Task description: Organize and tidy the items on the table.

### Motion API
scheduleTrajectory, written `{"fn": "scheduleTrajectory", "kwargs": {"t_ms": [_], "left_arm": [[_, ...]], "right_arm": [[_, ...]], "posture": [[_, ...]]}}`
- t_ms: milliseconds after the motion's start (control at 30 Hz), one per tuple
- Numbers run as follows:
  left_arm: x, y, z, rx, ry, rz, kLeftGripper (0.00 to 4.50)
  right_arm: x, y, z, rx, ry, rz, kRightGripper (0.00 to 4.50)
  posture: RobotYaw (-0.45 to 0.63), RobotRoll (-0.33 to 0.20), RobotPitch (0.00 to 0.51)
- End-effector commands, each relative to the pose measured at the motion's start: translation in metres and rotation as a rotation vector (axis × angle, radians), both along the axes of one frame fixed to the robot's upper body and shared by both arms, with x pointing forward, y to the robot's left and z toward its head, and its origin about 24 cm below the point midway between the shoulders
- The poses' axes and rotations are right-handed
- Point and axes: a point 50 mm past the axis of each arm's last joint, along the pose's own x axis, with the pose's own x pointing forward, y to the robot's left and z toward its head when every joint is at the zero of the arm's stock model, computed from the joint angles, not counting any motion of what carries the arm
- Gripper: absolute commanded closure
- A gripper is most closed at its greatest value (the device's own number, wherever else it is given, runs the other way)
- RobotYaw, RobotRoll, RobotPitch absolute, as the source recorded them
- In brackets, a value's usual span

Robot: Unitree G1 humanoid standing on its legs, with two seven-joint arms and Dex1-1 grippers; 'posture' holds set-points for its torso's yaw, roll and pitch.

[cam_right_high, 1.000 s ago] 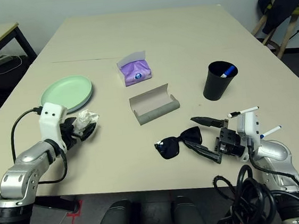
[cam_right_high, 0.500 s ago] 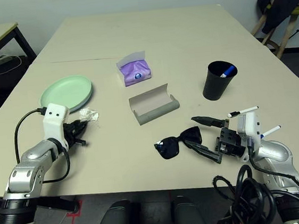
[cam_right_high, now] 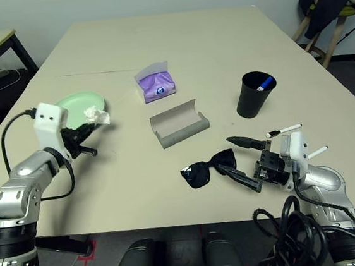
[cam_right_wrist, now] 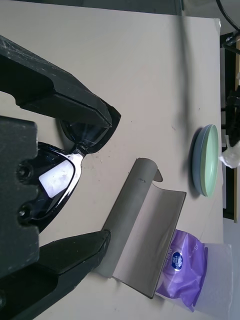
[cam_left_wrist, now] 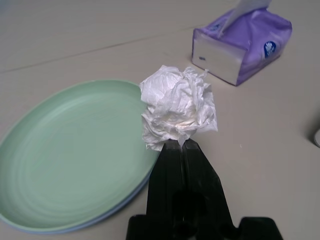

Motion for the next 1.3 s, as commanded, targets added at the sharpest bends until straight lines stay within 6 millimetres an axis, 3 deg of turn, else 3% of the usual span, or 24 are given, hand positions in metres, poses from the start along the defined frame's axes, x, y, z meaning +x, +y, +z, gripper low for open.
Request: {"fn": "scheduleTrajectory", "kwargs": {"t_ms": [33,200,467,600,900,1133,1300], "left_arm": [[0.010,0.008,0.004,0.012,-0.003,0.039,4.48],[0.030,0.021,-0.005,0.031,0.018,0.144,4.48],[0.050,0.030,-0.036,0.098,0.091,0.225,4.48],[0.055,0.035,-0.041,0.110,0.102,0.246,3.53],[0.054,0.042,-0.041,0.122,0.097,0.252,0.04],[0.050,0.038,-0.033,0.096,0.061,0.226,0.04],[0.041,0.025,-0.008,-0.020,-0.037,0.146,0.04]], "right_arm": [[0.001,0.002,0.002,0.011,-0.005,0.005,0.00],[0.002,0.002,0.002,0.010,-0.008,0.007,0.00],[0.001,0.000,0.002,0.009,-0.011,0.004,0.00],[-0.001,0.000,0.002,0.010,-0.011,0.003,0.00],[-0.001,0.000,-0.002,0.015,-0.006,0.005,0.00],[-0.001,0.001,-0.002,0.014,-0.005,0.014,0.00],[0.000,0.000,0.000,0.009,-0.008,0.016,0.00]], "posture": [[0.03,0.000,0.042],[0.03,0.000,0.039],[0.01,0.000,0.039],[0.01,0.000,0.039],[0.01,0.000,0.043],[0.02,0.000,0.047],[0.02,0.000,0.048]]}}
